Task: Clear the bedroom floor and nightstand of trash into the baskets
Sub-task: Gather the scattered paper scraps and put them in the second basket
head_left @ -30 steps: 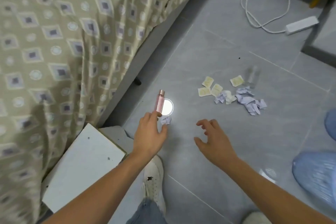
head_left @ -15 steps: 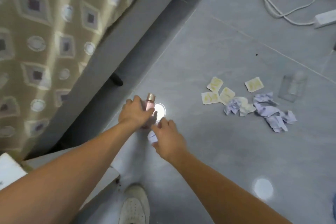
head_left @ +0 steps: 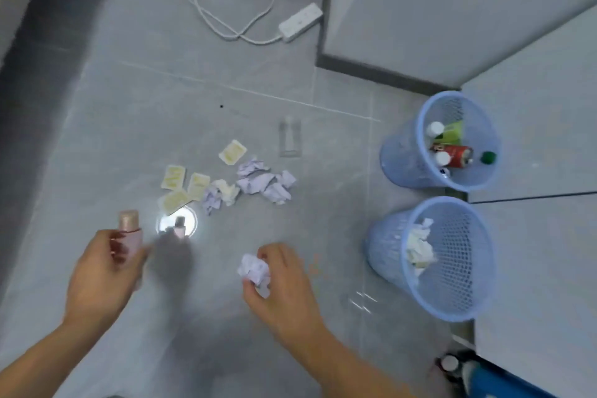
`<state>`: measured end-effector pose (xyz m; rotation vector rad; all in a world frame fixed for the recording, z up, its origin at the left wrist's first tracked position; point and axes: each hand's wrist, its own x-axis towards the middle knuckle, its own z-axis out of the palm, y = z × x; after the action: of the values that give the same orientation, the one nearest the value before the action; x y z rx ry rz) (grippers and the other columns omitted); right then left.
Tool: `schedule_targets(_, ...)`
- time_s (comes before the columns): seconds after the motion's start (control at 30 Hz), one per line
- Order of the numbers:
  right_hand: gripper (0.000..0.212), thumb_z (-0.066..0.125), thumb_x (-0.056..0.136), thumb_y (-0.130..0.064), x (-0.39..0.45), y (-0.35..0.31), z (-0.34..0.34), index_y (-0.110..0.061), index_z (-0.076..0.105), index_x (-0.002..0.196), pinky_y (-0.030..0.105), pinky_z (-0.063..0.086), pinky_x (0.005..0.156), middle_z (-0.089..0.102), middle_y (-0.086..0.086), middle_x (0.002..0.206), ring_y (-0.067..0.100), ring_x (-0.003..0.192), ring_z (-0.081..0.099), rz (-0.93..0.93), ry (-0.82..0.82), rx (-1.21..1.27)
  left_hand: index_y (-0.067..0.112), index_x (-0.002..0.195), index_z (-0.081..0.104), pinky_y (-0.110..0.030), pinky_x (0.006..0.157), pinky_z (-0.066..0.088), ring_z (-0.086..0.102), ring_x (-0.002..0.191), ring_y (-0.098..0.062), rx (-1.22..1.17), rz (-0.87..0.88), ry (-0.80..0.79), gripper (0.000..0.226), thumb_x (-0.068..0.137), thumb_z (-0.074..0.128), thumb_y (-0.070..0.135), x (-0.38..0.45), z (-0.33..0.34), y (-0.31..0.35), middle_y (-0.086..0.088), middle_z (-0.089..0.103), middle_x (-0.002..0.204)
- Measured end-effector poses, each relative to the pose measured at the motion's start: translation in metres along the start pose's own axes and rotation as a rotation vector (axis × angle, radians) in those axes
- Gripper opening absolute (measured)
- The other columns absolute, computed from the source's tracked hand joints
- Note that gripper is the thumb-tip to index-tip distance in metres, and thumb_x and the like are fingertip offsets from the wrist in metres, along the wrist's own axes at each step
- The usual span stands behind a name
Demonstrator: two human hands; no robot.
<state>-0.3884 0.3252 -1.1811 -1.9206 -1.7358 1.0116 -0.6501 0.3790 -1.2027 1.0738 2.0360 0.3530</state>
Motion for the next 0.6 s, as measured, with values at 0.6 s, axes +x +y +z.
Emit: schedule_targets(0.6,0.044,0.067,0.067,-0.037,-0.076,0.195,-0.206,-0.034,0.052,0.109,0.026,0.041,0.081,0.048,-0.01,0.101,0.013,0.089,0.052,0.453,0.519,-0.124,0.029,0.109,0.06,-0.035,0.076,0.056,0.063,0.096,-0.008,-0.201,0.811,-0.447,0.029,0.087,0.078,0.031,-0.099,0.278,0.414,0.012,0.065,0.103)
